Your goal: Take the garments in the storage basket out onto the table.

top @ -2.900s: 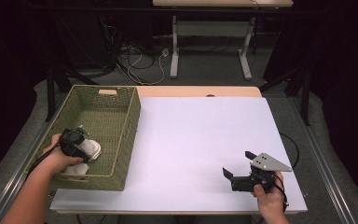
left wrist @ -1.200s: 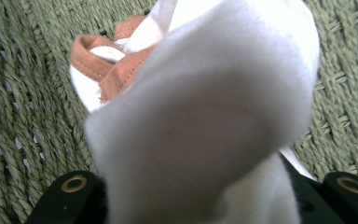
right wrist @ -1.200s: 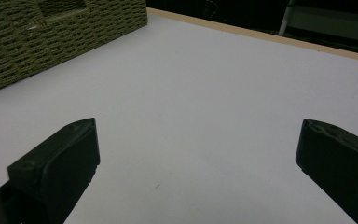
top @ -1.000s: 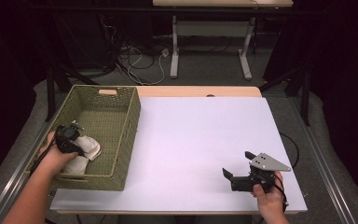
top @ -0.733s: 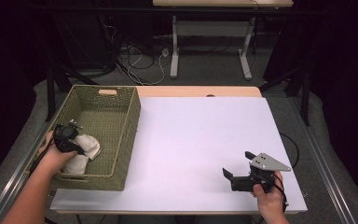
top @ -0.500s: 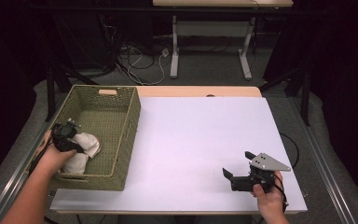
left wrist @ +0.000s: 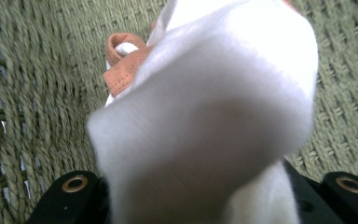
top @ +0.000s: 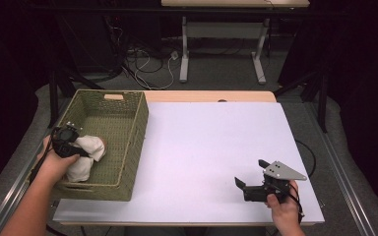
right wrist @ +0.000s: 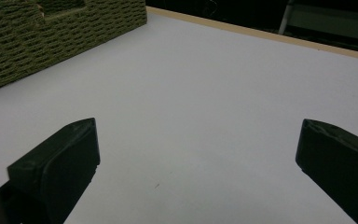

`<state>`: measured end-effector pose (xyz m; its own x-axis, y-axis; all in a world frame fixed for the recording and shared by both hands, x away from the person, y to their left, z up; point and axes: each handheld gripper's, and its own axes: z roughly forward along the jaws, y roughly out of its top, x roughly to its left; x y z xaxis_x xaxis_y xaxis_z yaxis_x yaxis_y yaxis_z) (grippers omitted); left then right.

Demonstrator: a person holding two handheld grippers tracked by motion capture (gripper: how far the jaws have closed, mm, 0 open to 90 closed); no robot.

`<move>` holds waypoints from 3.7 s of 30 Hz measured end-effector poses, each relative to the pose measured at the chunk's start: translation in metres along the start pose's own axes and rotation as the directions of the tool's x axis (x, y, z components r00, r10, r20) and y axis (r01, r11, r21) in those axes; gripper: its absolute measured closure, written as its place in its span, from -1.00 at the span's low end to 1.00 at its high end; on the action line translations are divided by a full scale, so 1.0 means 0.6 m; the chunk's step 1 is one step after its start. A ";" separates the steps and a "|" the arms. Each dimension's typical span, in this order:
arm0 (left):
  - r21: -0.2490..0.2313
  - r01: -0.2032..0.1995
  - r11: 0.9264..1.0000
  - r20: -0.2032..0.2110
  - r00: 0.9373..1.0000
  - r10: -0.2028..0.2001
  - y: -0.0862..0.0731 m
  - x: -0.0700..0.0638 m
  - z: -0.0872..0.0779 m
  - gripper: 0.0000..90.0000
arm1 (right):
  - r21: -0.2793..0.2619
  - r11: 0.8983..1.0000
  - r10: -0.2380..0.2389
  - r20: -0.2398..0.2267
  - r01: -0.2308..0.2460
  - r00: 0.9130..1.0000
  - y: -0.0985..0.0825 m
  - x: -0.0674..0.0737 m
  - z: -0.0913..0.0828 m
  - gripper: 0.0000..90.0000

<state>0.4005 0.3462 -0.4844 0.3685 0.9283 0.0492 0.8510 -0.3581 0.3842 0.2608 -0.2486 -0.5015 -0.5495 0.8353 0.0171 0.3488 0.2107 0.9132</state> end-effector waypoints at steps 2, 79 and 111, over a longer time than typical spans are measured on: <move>-0.014 0.003 1.000 -0.002 1.000 -0.003 0.001 -0.001 -0.003 0.72 | -0.001 1.000 -0.001 0.001 0.001 1.000 0.000 0.000 0.000 -1.00; -0.443 0.072 0.893 0.078 0.996 -0.042 -0.011 -0.067 -0.157 0.72 | 0.005 1.000 -0.002 -0.002 0.002 1.000 -0.001 0.003 0.002 -1.00; -0.590 0.042 0.806 0.158 0.985 0.064 0.006 -0.135 -0.190 0.72 | 0.005 1.000 -0.003 -0.003 0.003 1.000 -0.001 0.004 0.002 -1.00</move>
<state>0.3311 0.2811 -0.3817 0.4763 0.8763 -0.0723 0.4811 -0.1909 0.8557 0.2598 -0.2459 -0.5024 -0.5528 0.8332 0.0157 0.3506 0.2154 0.9114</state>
